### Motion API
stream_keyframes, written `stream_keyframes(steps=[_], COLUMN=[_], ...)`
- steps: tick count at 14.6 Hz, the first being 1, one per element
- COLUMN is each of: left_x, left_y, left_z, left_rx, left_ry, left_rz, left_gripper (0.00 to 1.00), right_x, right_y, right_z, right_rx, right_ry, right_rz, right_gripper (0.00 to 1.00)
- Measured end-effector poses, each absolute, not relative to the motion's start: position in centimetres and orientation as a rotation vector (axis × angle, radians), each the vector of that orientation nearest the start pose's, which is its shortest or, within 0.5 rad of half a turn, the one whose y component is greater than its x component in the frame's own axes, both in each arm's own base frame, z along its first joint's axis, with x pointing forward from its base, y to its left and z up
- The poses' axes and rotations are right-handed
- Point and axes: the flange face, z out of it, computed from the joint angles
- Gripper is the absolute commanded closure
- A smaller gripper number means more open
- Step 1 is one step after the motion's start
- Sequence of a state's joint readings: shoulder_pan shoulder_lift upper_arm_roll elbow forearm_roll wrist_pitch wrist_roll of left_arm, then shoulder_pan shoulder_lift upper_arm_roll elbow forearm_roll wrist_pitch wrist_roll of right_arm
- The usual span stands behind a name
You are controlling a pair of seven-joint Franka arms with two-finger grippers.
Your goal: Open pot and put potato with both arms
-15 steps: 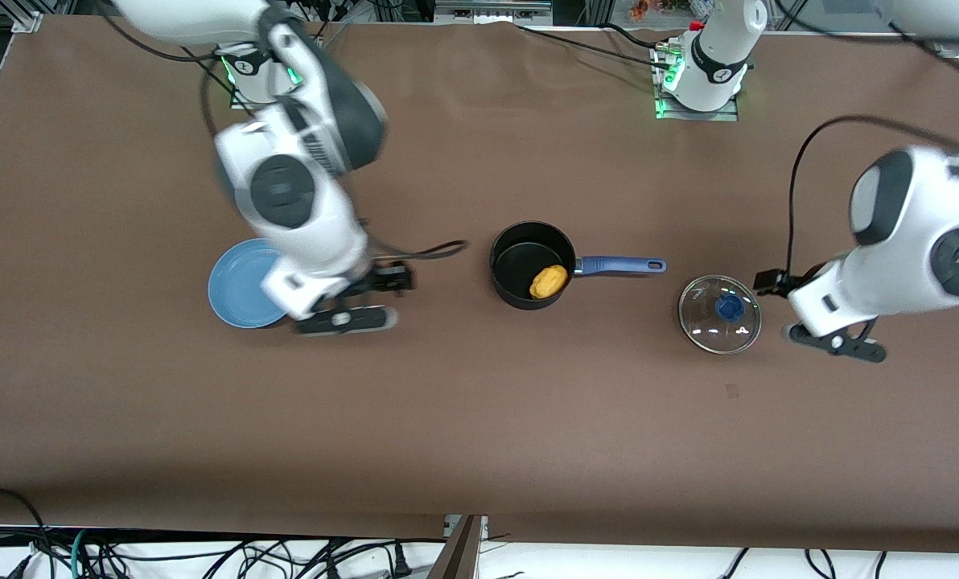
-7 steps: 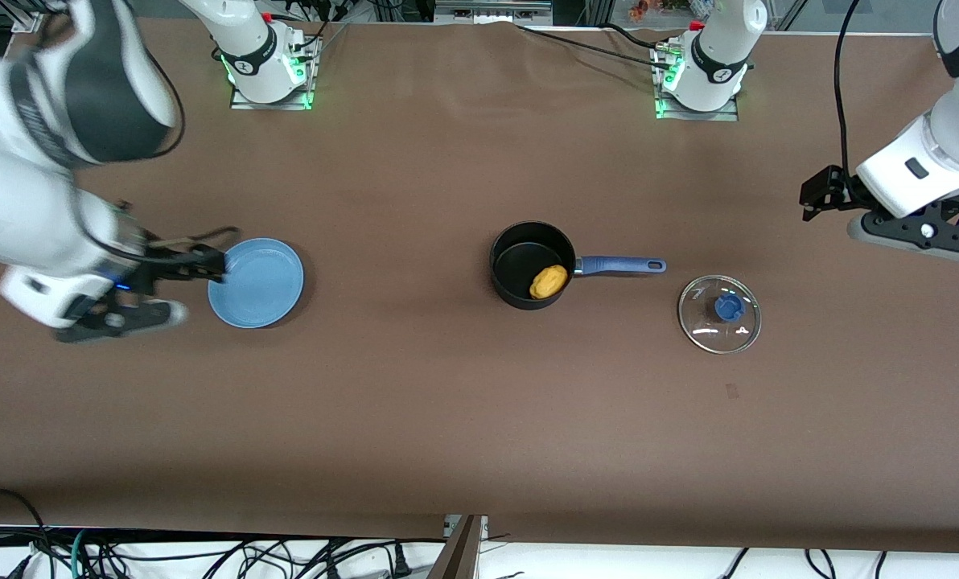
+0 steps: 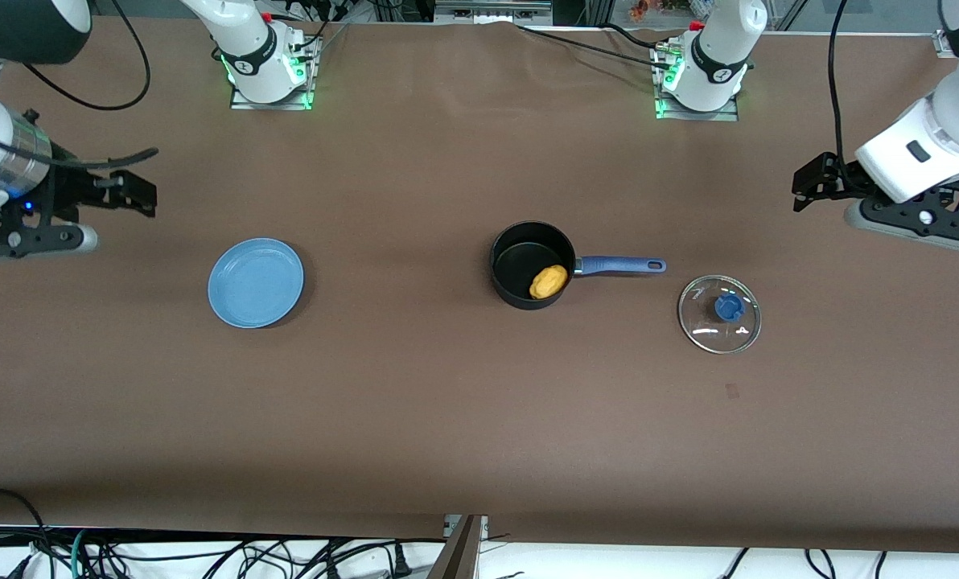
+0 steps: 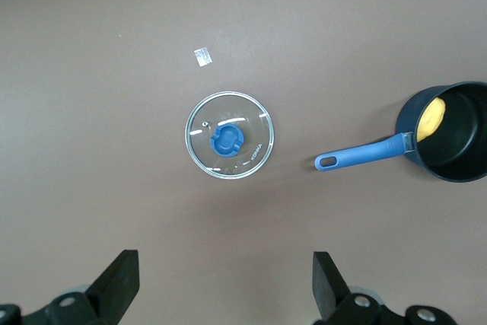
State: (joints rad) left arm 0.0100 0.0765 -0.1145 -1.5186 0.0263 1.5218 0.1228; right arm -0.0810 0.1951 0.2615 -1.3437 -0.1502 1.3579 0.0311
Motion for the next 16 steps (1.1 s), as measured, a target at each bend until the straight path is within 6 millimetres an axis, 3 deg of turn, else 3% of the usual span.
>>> stream_keyframes(steps=[4, 7, 10, 16], left_x=[56.3, 56.2, 56.2, 56.3], left_y=[-4.6, -5.6, -5.6, -4.7], left_z=[60.1, 60.1, 60.1, 60.1], left_rx=[-3.116, -3.116, -3.116, -3.118], left_ry=[0.247, 0.23, 0.226, 0.197], left_rz=[0.125, 0.124, 0.124, 0.12], left_gripper=[0.0, 0.0, 0.0, 0.0], right_x=[56.3, 55.6, 55.6, 55.6], right_y=[6.4, 6.4, 4.5, 4.7], right_z=[62.9, 61.9, 61.0, 61.0], right_rx=[-3.219, -3.155, -3.115, -3.114], right_ry=[-0.18, -0.191, -0.251, -0.291], right_rz=[0.24, 0.289, 0.321, 0.321], right_gripper=[0.0, 0.0, 0.0, 0.0])
